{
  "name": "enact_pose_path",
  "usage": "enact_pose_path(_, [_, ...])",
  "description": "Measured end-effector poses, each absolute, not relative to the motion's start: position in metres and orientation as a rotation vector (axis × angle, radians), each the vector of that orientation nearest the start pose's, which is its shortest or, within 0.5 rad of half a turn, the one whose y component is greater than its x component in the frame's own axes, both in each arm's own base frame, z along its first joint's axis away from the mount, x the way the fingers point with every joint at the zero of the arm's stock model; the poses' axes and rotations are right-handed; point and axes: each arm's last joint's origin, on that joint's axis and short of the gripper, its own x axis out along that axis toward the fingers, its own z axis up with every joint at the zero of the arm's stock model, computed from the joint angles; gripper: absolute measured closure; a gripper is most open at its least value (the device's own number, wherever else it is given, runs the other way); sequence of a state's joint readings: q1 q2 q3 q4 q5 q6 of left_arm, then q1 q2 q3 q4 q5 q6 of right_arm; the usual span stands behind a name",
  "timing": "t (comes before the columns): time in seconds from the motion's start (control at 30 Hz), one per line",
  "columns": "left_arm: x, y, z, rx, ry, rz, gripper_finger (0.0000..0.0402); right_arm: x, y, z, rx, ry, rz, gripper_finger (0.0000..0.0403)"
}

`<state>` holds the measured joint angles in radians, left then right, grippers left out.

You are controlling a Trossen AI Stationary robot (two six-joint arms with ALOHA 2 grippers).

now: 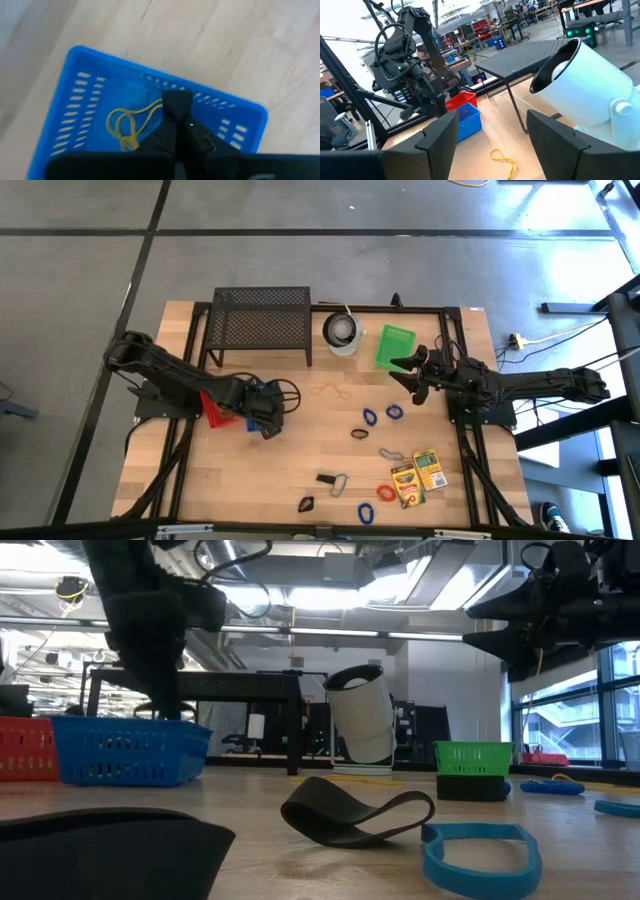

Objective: Pick & Place Office Desk Supplies
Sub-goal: Put the black rubber band into the blue bin

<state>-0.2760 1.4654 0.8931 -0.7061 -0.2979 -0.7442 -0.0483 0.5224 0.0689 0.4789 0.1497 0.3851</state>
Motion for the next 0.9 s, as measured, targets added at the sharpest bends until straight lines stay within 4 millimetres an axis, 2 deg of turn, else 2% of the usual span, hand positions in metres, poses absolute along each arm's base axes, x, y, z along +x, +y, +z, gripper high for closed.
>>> enact_pose_path(0.2, [0.2464,-0.0615,0.1829,-0.309,1.142,0.483,0.0383,0.1352,-0.0121,0.1822,0.384,-0.055,-0.237,0.0166])
enact_pose_path(0.47, [0.247,-0.0611,0.1827,-0.387,1.109,0.544,0.0371,0.1373,-0.0122,0.1803,0.383,-0.041,-0.241,0.0166])
enact_pose_path(0.7, [0.2469,-0.0613,0.1828,-0.397,1.108,0.547,0.0312,0.1386,-0.0123,0.1781,0.391,-0.023,-0.244,0.0166])
enact_pose_path(0.9, [0.244,-0.0624,0.1891,-0.41,1.134,0.464,0.0267,0.1402,-0.0124,0.1753,0.452,-0.008,-0.249,0.0166])
